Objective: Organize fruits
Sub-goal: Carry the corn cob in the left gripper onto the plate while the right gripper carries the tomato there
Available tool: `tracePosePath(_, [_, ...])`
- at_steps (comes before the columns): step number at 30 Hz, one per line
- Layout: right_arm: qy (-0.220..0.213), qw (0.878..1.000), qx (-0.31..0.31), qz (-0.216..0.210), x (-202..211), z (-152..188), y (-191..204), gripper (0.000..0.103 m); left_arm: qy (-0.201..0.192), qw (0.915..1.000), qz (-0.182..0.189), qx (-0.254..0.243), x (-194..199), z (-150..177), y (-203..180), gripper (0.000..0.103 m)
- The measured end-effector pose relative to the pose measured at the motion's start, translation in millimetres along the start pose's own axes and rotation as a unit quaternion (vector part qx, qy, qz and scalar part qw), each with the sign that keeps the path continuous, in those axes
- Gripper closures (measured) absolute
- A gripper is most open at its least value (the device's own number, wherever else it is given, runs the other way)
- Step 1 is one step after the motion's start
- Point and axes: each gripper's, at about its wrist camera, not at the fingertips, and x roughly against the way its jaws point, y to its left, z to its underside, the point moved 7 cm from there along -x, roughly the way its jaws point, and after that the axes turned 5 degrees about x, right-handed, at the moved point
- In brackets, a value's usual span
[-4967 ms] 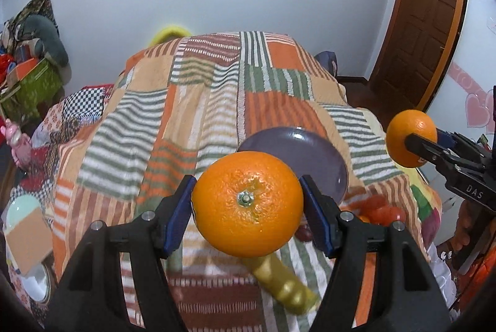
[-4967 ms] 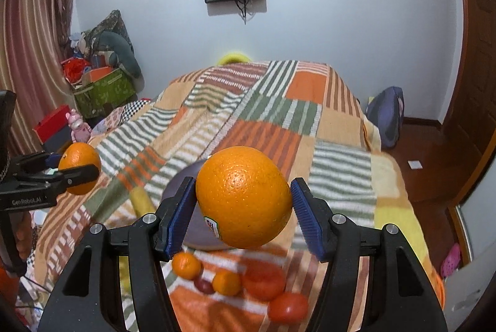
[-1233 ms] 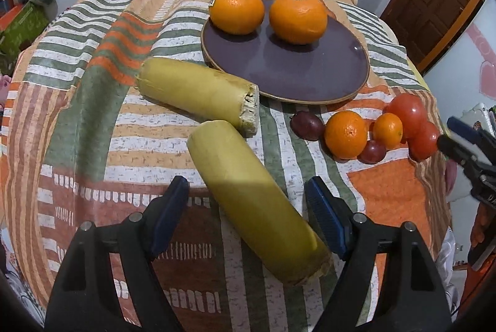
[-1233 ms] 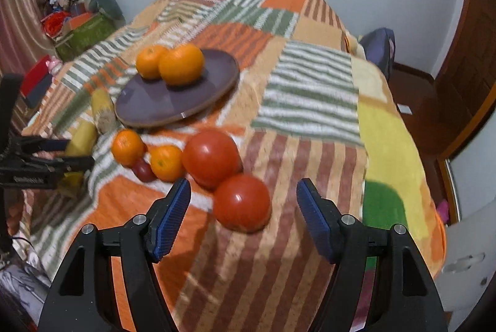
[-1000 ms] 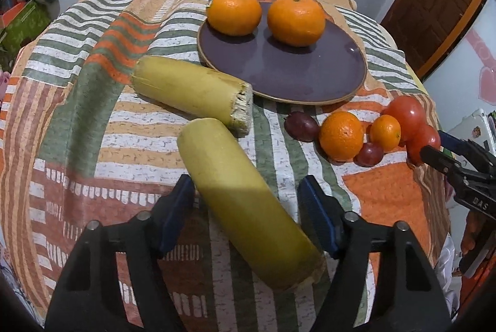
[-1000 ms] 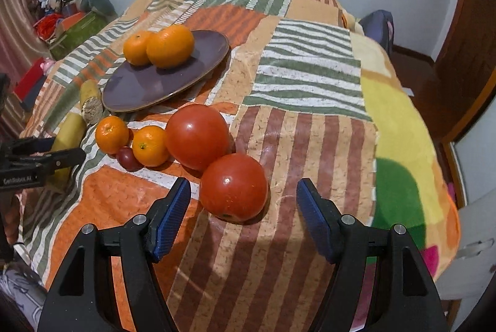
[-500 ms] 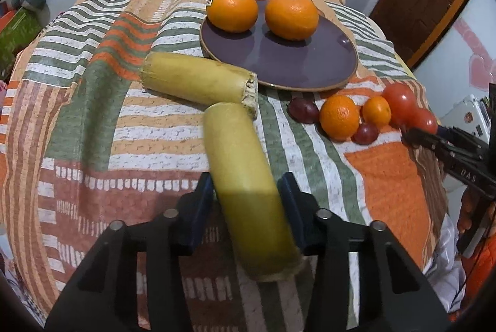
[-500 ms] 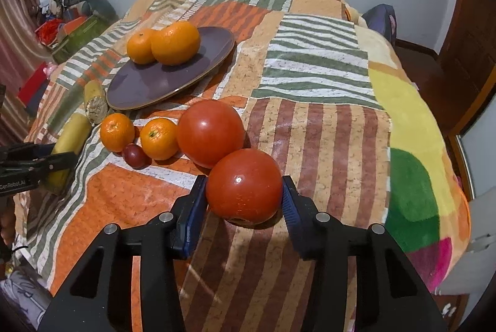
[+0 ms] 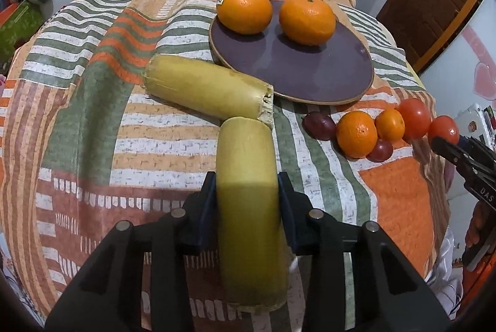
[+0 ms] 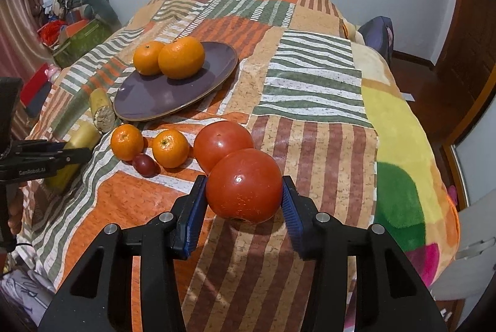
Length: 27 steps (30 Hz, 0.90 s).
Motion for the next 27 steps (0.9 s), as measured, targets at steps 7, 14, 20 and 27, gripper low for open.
tracePosePath(7, [-0.011,1.0,-0.002,0.003,7.0,-5.6,-3.4,0.06,-0.013,0.9999,0.006,0.0,17.9,4.6,0.1,0.066])
tracePosePath(14, [-0.027,1.0,0.001,0.009,16.3,-19.3,-5.7,0.06,-0.052,0.9985,0.019,-0.006,47.7,-10.4,-10.4,0.066])
tracePosePath(20, [-0.053,0.999,0.009,0.009,23.0,-40.8,-2.8,0.06,-0.077,0.9964,0.031,-0.015,62.1,-32.7,-21.7,0.066])
tracePosePath(27, [-0.074,0.997,0.029,0.004,21.4,-66.5,7.0,0.06,-0.101,0.9938,0.04,-0.024,71.2,-61.3,-32.7,0.066])
